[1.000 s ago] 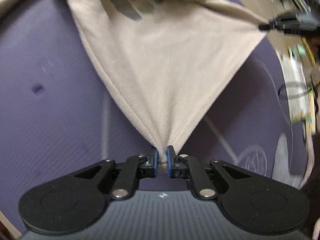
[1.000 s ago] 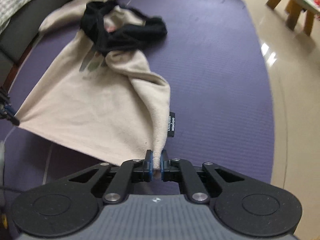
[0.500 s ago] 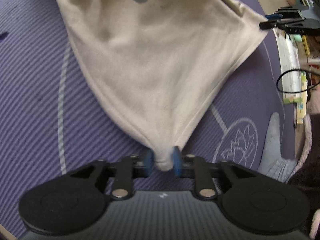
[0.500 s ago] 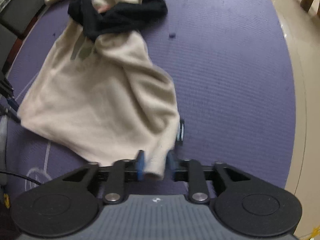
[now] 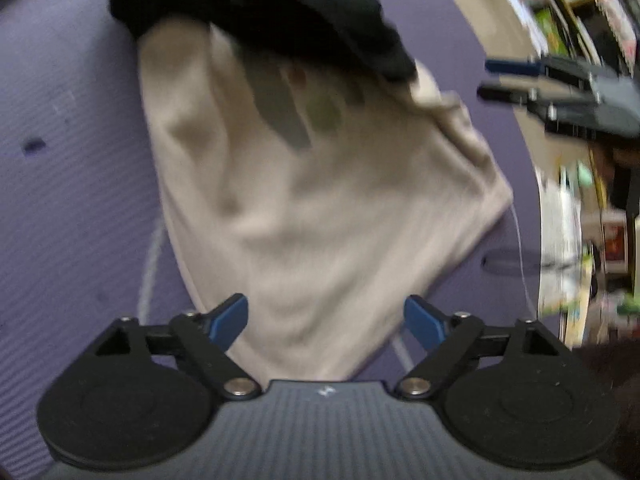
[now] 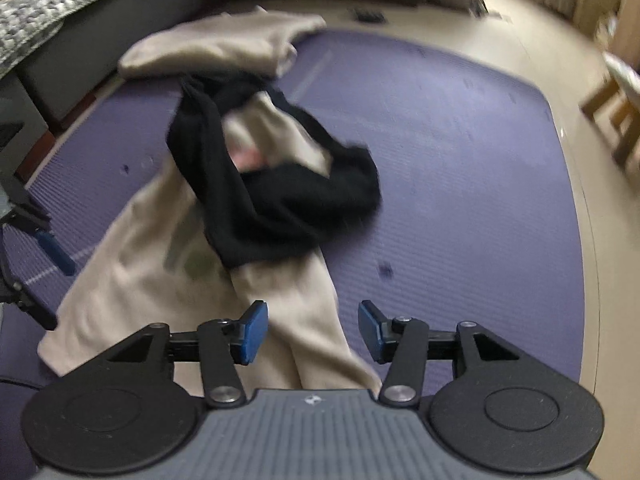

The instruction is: Fold clothes

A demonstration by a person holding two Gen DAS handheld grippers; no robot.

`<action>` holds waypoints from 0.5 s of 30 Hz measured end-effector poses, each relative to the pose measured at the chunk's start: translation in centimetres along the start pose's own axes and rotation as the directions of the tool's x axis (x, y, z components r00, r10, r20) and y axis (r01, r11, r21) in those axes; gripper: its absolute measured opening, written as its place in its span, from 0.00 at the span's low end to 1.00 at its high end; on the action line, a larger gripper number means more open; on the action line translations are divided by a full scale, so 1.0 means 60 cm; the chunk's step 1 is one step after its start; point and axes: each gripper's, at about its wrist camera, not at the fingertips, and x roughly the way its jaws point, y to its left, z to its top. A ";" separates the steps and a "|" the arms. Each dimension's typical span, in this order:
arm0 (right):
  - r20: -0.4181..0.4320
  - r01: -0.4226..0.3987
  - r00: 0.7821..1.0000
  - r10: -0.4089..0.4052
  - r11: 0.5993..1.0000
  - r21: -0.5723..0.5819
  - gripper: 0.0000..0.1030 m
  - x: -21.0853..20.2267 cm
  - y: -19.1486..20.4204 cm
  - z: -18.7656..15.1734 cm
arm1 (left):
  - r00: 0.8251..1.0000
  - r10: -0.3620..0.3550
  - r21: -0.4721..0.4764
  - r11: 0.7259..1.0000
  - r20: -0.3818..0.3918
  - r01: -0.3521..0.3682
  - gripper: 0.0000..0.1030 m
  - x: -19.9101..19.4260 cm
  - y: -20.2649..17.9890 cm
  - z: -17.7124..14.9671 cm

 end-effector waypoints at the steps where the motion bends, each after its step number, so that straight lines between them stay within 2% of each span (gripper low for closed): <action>1: 0.009 -0.002 1.000 0.002 1.000 -0.011 0.51 0.006 0.008 0.009 | 0.999 0.019 -0.017 1.000 0.036 -0.018 0.88 -0.008 0.005 0.010; 3: 0.025 -0.007 1.000 0.009 0.999 -0.043 0.54 0.020 0.029 0.030 | 0.994 0.052 -0.052 0.998 0.100 -0.047 0.91 -0.013 0.009 0.020; 5: 0.031 -0.013 0.999 0.015 0.996 -0.091 0.54 0.040 0.054 0.046 | 0.978 0.118 -0.098 0.990 0.174 -0.102 0.96 -0.017 0.017 0.035; 7: 0.029 -0.017 0.999 0.021 0.992 -0.127 0.54 0.057 0.074 0.057 | 0.963 0.168 -0.117 0.982 0.209 -0.146 0.96 -0.022 0.023 0.043; 10: 0.026 -0.031 0.999 0.035 0.987 -0.160 0.54 0.083 0.099 0.069 | 0.930 0.256 -0.136 0.964 0.265 -0.226 0.97 -0.021 0.029 0.061; 15: 0.035 -0.008 0.999 0.017 0.974 -0.227 0.54 0.135 0.141 0.086 | 0.897 0.315 -0.125 0.949 0.311 -0.290 0.97 -0.015 0.044 0.085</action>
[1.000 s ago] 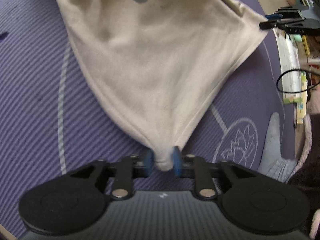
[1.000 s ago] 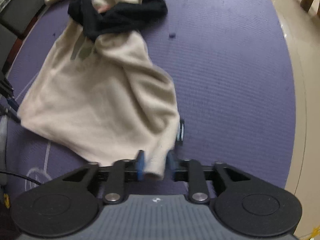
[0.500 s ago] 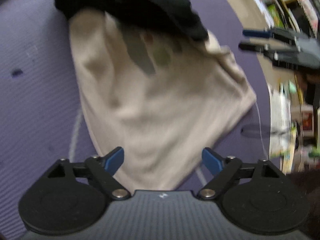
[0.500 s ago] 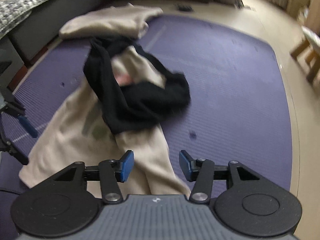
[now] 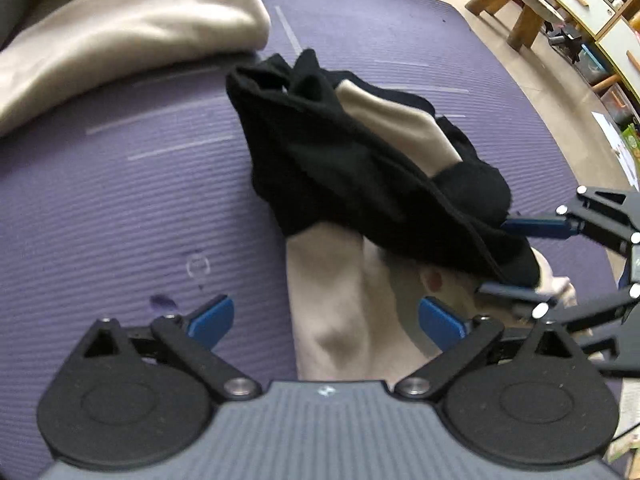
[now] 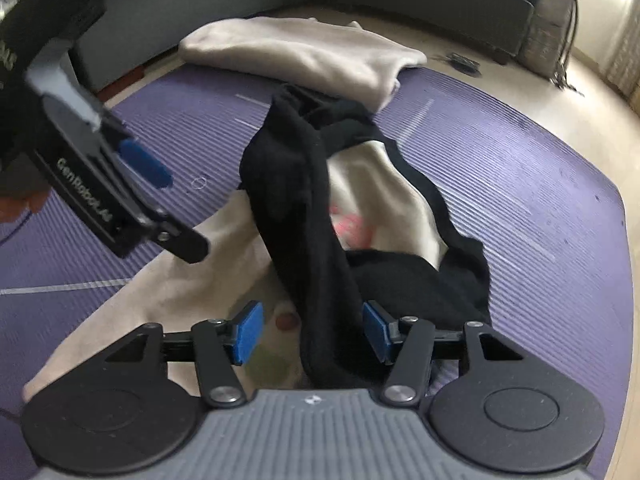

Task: Fold clothes
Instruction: 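Grasp the black sock with the right gripper while the left gripper grasps black fabric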

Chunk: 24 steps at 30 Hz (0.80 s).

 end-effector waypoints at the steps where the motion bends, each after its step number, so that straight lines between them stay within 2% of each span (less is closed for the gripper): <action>1: 0.003 0.010 1.000 -0.010 1.000 -0.012 0.54 0.007 0.005 0.004 | 1.000 0.010 0.011 1.000 0.005 -0.010 0.97 0.007 -0.003 0.003; 4: 0.021 0.051 0.999 -0.050 0.997 -0.052 0.51 0.026 0.009 0.013 | 0.999 0.040 0.045 0.998 0.026 -0.042 0.96 0.024 -0.009 0.013; 5: 0.027 0.061 0.998 -0.059 0.996 -0.064 0.36 0.032 0.008 0.015 | 0.998 0.048 0.053 0.997 0.030 -0.049 0.96 0.027 -0.009 0.015; 6: 0.031 0.056 0.998 -0.054 0.996 -0.064 0.05 0.034 0.004 0.015 | 0.998 0.055 0.063 0.996 0.033 -0.057 0.96 0.030 -0.009 0.017; 9: 0.061 0.028 0.998 -0.029 1.000 0.013 0.05 0.023 -0.030 0.013 | 0.995 0.089 0.087 0.992 0.046 -0.092 0.93 0.048 -0.012 0.028; 13: 0.141 0.098 0.983 -0.121 0.983 0.157 0.05 -0.032 -0.097 -0.004 | 0.993 0.108 0.087 0.990 0.050 -0.112 0.77 0.065 -0.004 0.039; 14: 0.156 0.120 0.976 -0.153 0.972 0.200 0.05 -0.047 -0.115 -0.011 | 0.993 0.109 0.081 0.990 0.049 -0.113 0.76 0.069 -0.001 0.043; 17: 0.167 0.195 0.950 -0.264 0.919 0.344 0.05 -0.087 -0.173 -0.043 | 0.992 0.115 0.056 0.991 0.044 -0.118 0.76 0.075 0.005 0.051; 21: 0.121 0.242 0.929 -0.349 0.823 0.515 0.05 -0.113 -0.235 -0.096 | 0.992 0.123 0.046 0.991 0.038 -0.125 0.76 0.079 0.006 0.054; 22: 0.104 0.251 0.926 -0.364 0.794 0.553 0.05 -0.117 -0.249 -0.110 | 0.990 0.132 0.049 0.990 0.040 -0.134 0.77 0.079 0.005 0.052; 24: 0.030 0.291 0.915 -0.401 0.712 0.639 0.05 -0.121 -0.285 -0.154 | 0.988 0.152 0.050 0.987 0.040 -0.154 0.77 0.079 0.003 0.050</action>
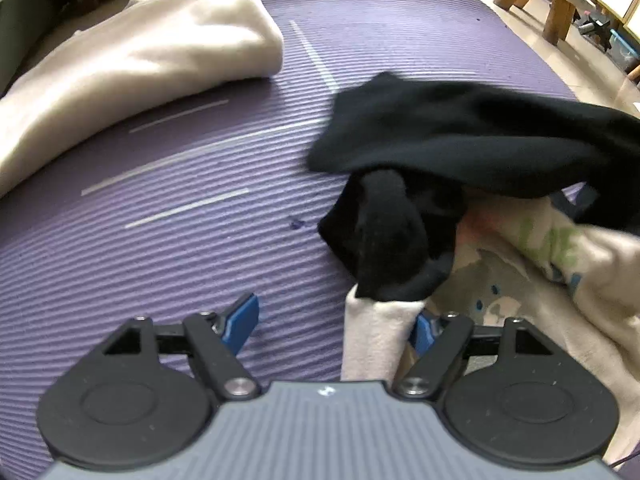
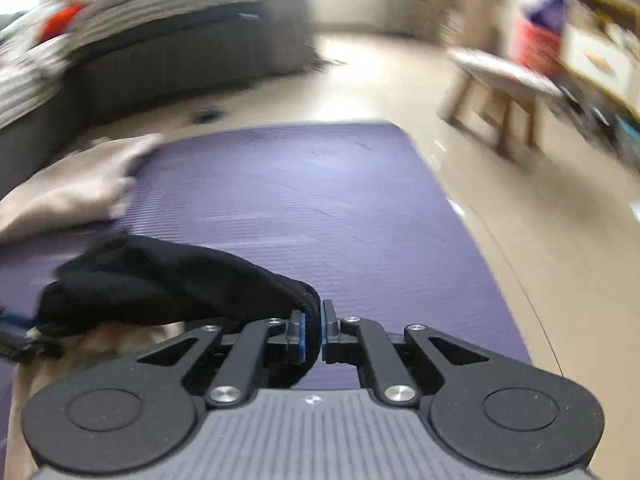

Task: Fold clothes
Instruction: 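Grasp the black sock with the right gripper while the left gripper grasps black fabric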

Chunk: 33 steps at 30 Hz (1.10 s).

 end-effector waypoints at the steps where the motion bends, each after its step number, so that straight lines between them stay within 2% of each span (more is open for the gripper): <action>1: -0.015 0.038 0.999 -0.038 0.999 0.034 0.05 0.005 -0.022 -0.007 | 1.000 0.011 -0.003 1.000 -0.003 -0.011 0.77 0.000 0.000 -0.001; 4: -0.065 0.106 0.993 -0.100 0.990 0.090 0.05 0.021 -0.057 -0.025 | 0.999 0.035 -0.012 0.999 -0.018 -0.035 0.77 -0.001 0.004 -0.002; 6: -0.137 0.162 0.980 -0.143 0.977 0.139 0.07 0.043 -0.084 -0.044 | 0.998 0.048 -0.025 0.998 -0.036 -0.049 0.77 0.000 0.010 -0.003; 9: -0.212 0.174 0.968 -0.136 0.970 0.171 0.13 0.062 -0.099 -0.064 | 0.998 0.039 -0.034 0.999 -0.038 -0.041 0.77 -0.007 0.012 0.000; 10: -0.214 0.169 0.968 -0.131 0.971 0.170 0.13 0.061 -0.097 -0.066 | 0.999 0.035 -0.020 0.999 -0.025 -0.035 0.79 -0.013 0.008 0.003; 12: -0.201 0.169 0.970 -0.137 0.974 0.151 0.23 0.057 -0.088 -0.063 | 0.999 0.033 0.028 0.999 0.009 -0.034 0.81 -0.022 -0.005 0.010; 14: -0.172 0.170 0.974 -0.150 0.979 0.112 0.24 0.052 -0.074 -0.057 | 0.997 0.048 0.108 0.993 0.058 -0.054 0.82 -0.027 -0.026 0.023; 19: -0.122 0.101 0.988 -0.096 0.994 0.030 0.35 0.057 -0.027 -0.027 | 0.993 0.054 0.217 0.973 0.102 -0.076 0.82 -0.018 -0.068 0.055; 21: -0.112 0.058 0.992 -0.059 0.998 -0.010 0.52 0.064 -0.001 -0.018 | 0.992 0.052 0.244 0.967 0.113 -0.079 0.82 -0.015 -0.081 0.064; 24: -0.109 -0.029 0.994 0.018 0.995 -0.100 0.51 0.075 0.047 -0.005 | 0.991 0.049 0.268 0.960 0.127 -0.081 0.83 -0.015 -0.096 0.074; 26: -0.114 -0.077 0.992 0.059 0.984 -0.161 0.51 0.079 0.082 0.001 | 0.994 0.029 0.271 0.961 0.106 -0.057 0.84 -0.023 -0.104 0.079; 29: -0.117 -0.111 0.989 0.085 0.965 -0.236 0.51 0.089 0.123 0.002 | 0.996 0.004 0.238 0.971 0.088 -0.025 0.87 -0.045 -0.105 0.079; 31: -0.113 -0.112 0.990 0.083 0.955 -0.275 0.51 0.102 0.140 0.003 | 0.993 0.019 0.231 0.972 0.120 -0.047 0.87 -0.049 -0.104 0.083; 33: -0.113 -0.112 0.990 0.081 0.947 -0.301 0.44 0.114 0.154 0.005 | 0.988 0.056 0.234 0.968 0.142 -0.088 0.88 -0.035 -0.099 0.093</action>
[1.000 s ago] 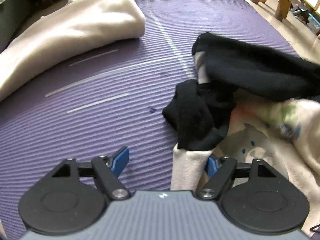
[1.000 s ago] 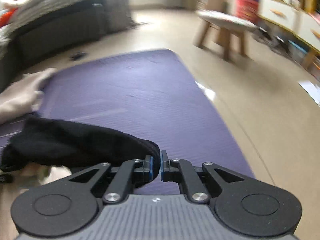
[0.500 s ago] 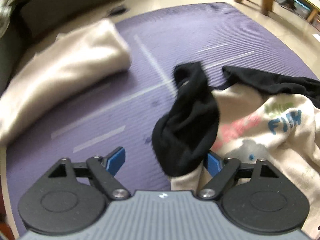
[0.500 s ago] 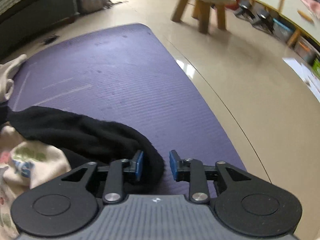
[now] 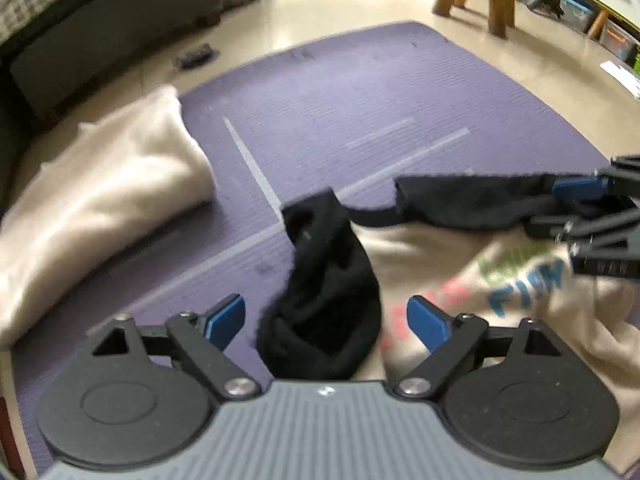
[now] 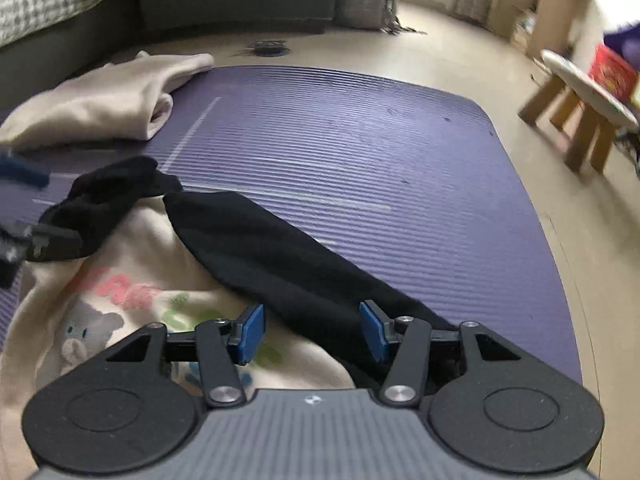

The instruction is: Fold clothes

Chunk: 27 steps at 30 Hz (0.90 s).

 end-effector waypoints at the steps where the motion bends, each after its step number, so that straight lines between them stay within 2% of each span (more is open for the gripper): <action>1: -0.004 -0.007 1.000 0.007 1.000 -0.002 0.40 0.005 0.002 0.001 | 1.000 0.013 -0.007 1.000 -0.001 -0.013 0.88 0.008 0.003 0.004; 2: -0.010 -0.017 1.000 0.017 1.000 -0.004 0.32 0.010 0.003 0.003 | 1.000 0.018 -0.013 1.000 -0.003 -0.018 0.86 0.016 0.006 0.008; 3: -0.017 -0.029 0.999 0.029 1.000 -0.002 0.19 0.015 0.002 0.004 | 1.000 0.019 -0.024 1.000 -0.010 -0.019 0.84 0.026 0.010 0.011; 4: -0.018 -0.031 0.999 0.031 1.000 0.001 0.15 0.016 0.000 0.005 | 1.000 0.018 -0.040 0.999 -0.019 -0.019 0.77 0.037 0.016 0.015; 5: -0.013 -0.027 1.000 0.027 1.000 0.008 0.12 0.015 -0.004 0.006 | 1.000 0.010 -0.059 0.998 -0.023 -0.012 0.64 0.045 0.023 0.018; 6: 0.005 -0.007 1.000 0.007 1.000 0.027 0.09 0.011 -0.013 0.006 | 1.000 0.002 -0.076 0.997 -0.022 -0.003 0.56 0.047 0.029 0.019; 8: 0.026 0.035 0.999 -0.037 0.997 0.063 0.07 0.001 -0.032 0.003 | 1.000 -0.017 -0.124 0.992 -0.012 0.015 0.34 0.045 0.045 0.014; 13: 0.025 0.150 0.988 -0.155 0.977 0.155 0.05 -0.012 -0.097 -0.006 | 1.000 0.002 -0.192 0.981 0.025 0.003 0.29 0.017 0.077 -0.005; 15: 0.012 0.190 0.981 -0.195 0.966 0.177 0.05 -0.014 -0.119 -0.013 | 0.999 0.023 -0.228 0.974 0.041 -0.014 0.20 0.004 0.097 -0.012; 16: 0.004 0.212 0.976 -0.216 0.959 0.188 0.05 -0.013 -0.128 -0.015 | 0.998 0.049 -0.249 0.968 0.043 -0.036 0.10 -0.002 0.109 -0.017; 17: -0.011 0.247 0.968 -0.251 0.946 0.208 0.05 -0.013 -0.143 -0.021 | 0.996 0.080 -0.275 0.959 0.043 -0.065 0.07 -0.009 0.124 -0.025; 19: -0.046 0.300 0.954 -0.298 0.924 0.238 0.05 -0.012 -0.163 -0.028 | 0.993 0.116 -0.312 0.944 0.015 -0.105 0.07 -0.013 0.149 -0.040; 22: -0.088 0.362 0.932 -0.351 0.893 0.269 0.06 -0.010 -0.186 -0.038 | 0.977 0.184 -0.351 0.912 -0.104 -0.210 0.08 -0.007 0.195 -0.075; 24: -0.109 0.378 0.926 -0.362 0.873 0.307 0.14 -0.011 -0.203 -0.042 | 0.968 0.196 -0.379 0.893 -0.156 -0.242 0.10 -0.001 0.220 -0.097; 25: -0.102 0.361 0.932 -0.348 0.871 0.333 0.18 -0.014 -0.209 -0.043 | 0.970 0.181 -0.400 0.887 -0.161 -0.232 0.13 0.000 0.230 -0.103; 26: -0.093 0.346 0.937 -0.335 0.868 0.355 0.29 -0.017 -0.214 -0.043 | 0.974 0.162 -0.419 0.882 -0.158 -0.215 0.29 0.000 0.236 -0.105; 27: -0.082 0.335 0.941 -0.329 0.870 0.362 0.34 -0.019 -0.214 -0.041 | 0.982 0.128 -0.447 0.877 -0.141 -0.178 0.39 -0.003 0.241 -0.105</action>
